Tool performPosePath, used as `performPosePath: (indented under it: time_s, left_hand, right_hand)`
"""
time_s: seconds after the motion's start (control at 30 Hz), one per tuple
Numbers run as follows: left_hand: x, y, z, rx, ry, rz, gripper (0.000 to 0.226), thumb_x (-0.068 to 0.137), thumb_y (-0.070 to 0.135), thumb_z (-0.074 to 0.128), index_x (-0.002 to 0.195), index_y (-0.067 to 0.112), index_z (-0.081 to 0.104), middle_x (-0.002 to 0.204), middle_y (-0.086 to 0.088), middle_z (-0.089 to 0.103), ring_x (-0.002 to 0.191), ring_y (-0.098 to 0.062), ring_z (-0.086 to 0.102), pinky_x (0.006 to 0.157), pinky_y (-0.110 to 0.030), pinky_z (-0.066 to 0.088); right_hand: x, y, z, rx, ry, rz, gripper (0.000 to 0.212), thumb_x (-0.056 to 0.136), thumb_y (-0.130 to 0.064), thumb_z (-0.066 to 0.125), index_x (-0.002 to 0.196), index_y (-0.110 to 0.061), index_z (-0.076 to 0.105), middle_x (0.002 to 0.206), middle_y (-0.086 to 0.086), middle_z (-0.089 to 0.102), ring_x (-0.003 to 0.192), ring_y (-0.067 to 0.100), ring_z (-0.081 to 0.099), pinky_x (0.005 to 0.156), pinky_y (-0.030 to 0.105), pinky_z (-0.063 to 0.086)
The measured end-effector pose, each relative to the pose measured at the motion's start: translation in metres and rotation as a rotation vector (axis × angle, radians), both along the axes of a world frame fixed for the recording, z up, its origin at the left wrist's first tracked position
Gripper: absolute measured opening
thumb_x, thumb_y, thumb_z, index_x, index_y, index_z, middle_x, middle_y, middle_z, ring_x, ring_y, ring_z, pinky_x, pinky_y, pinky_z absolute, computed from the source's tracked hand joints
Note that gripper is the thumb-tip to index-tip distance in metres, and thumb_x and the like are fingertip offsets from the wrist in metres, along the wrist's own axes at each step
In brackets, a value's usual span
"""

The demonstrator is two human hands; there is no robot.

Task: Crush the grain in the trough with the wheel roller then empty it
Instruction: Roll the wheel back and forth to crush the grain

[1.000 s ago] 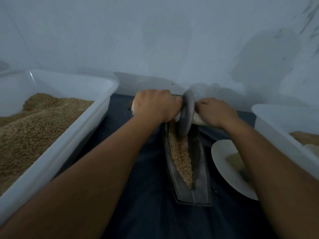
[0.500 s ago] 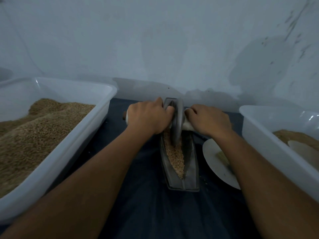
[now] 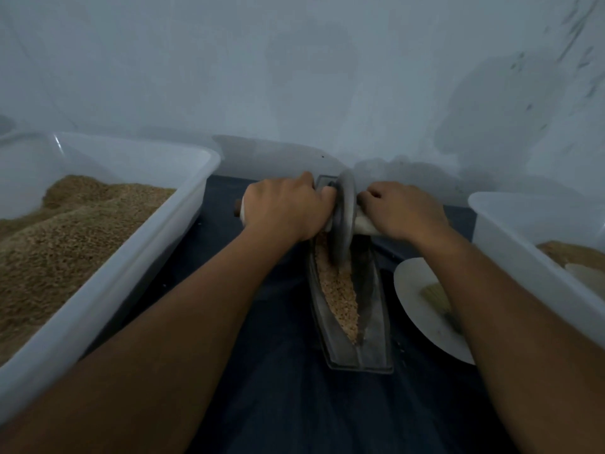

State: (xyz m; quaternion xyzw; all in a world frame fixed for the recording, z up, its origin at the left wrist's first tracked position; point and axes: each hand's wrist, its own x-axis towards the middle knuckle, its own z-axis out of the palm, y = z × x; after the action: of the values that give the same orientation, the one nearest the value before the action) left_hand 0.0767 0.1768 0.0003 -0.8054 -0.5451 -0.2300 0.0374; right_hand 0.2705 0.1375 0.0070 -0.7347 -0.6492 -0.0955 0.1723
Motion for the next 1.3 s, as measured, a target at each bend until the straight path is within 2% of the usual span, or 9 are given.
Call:
performPosePath:
  time_s: [0.07,0.17,0.27,0.43,0.63,0.8,0.9,1.1,1.3]
  left_hand:
    - [0.002,0.004,0.002,-0.006,0.009,0.006,0.052,0.09,0.064,0.019,0.097,0.027,0.054,0.102,-0.009,0.067,0.076,-0.028,0.047,0.066,-0.041,0.03]
    - [0.005,0.01,0.003,0.007,0.017,0.0,0.052,0.089,0.063,0.021,0.1,0.026,0.056,0.106,-0.011,0.067,0.089,-0.033,0.058,0.068,-0.041,0.032]
    - [0.006,0.013,0.003,0.023,0.024,-0.002,0.053,0.089,0.064,0.021,0.101,0.025,0.056,0.107,-0.011,0.067,0.093,-0.034,0.06,0.069,-0.041,0.033]
    - [0.008,0.01,0.007,0.021,0.043,-0.003,0.056,0.09,0.065,0.02,0.104,0.025,0.057,0.106,-0.01,0.067,0.092,-0.034,0.06,0.069,-0.041,0.035]
    - [0.002,-0.001,0.001,0.023,0.028,-0.017,0.049,0.093,0.062,0.018,0.092,0.027,0.051,0.102,-0.008,0.066,0.084,-0.031,0.057,0.066,-0.04,0.03]
    - [-0.008,-0.004,-0.006,-0.04,-0.016,0.0,0.055,0.089,0.066,0.012,0.091,0.027,0.051,0.097,-0.007,0.066,0.074,-0.027,0.048,0.067,-0.04,0.034]
    - [-0.011,-0.007,-0.009,-0.037,-0.024,-0.002,0.059,0.088,0.066,0.01,0.095,0.027,0.053,0.091,-0.006,0.065,0.071,-0.027,0.049,0.065,-0.039,0.035]
    - [-0.008,-0.017,-0.008,0.056,0.02,0.003,0.063,0.089,0.065,0.01,0.1,0.026,0.058,0.084,-0.006,0.066,0.069,-0.028,0.052,0.063,-0.04,0.034]
    - [-0.006,-0.035,-0.009,0.192,0.032,-0.005,0.057,0.092,0.061,0.016,0.1,0.025,0.06,0.083,-0.005,0.068,0.077,-0.028,0.06,0.067,-0.04,0.031]
  right_hand:
    - [0.002,0.005,0.001,-0.022,0.02,-0.006,0.047,0.084,-0.057,0.026,0.072,-0.023,0.056,0.073,-0.005,0.055,0.065,0.014,0.049,0.053,0.031,0.028]
    - [0.005,0.012,0.003,-0.064,0.054,-0.012,0.046,0.083,-0.058,0.027,0.075,-0.024,0.057,0.076,-0.007,0.055,0.067,0.012,0.048,0.054,0.03,0.028]
    - [0.007,0.015,0.003,-0.087,0.089,-0.008,0.046,0.081,-0.06,0.028,0.077,-0.026,0.059,0.077,-0.01,0.054,0.068,0.01,0.048,0.054,0.03,0.028]
    - [0.007,0.013,0.001,-0.078,0.081,-0.024,0.048,0.081,-0.058,0.026,0.079,-0.026,0.061,0.076,-0.01,0.054,0.067,0.009,0.046,0.055,0.03,0.029]
    - [-0.001,0.002,0.003,-0.033,-0.001,-0.027,0.047,0.085,-0.056,0.024,0.075,-0.024,0.057,0.074,-0.006,0.056,0.064,0.013,0.048,0.054,0.03,0.031]
    - [-0.013,-0.007,0.005,0.043,-0.062,-0.014,0.047,0.085,-0.058,0.025,0.066,-0.025,0.051,0.066,-0.005,0.052,0.059,0.015,0.047,0.054,0.032,0.035]
    - [-0.015,-0.011,0.004,0.079,-0.095,-0.01,0.047,0.088,-0.057,0.025,0.065,-0.025,0.05,0.063,-0.006,0.051,0.056,0.013,0.045,0.052,0.03,0.033]
    - [-0.013,-0.023,-0.005,0.102,-0.099,-0.045,0.05,0.089,-0.056,0.02,0.07,-0.025,0.055,0.064,-0.008,0.048,0.056,0.01,0.042,0.05,0.026,0.025]
    - [-0.013,-0.039,-0.012,0.115,-0.064,-0.086,0.048,0.092,-0.056,0.02,0.07,-0.024,0.049,0.064,-0.009,0.047,0.056,0.01,0.041,0.05,0.027,0.023]
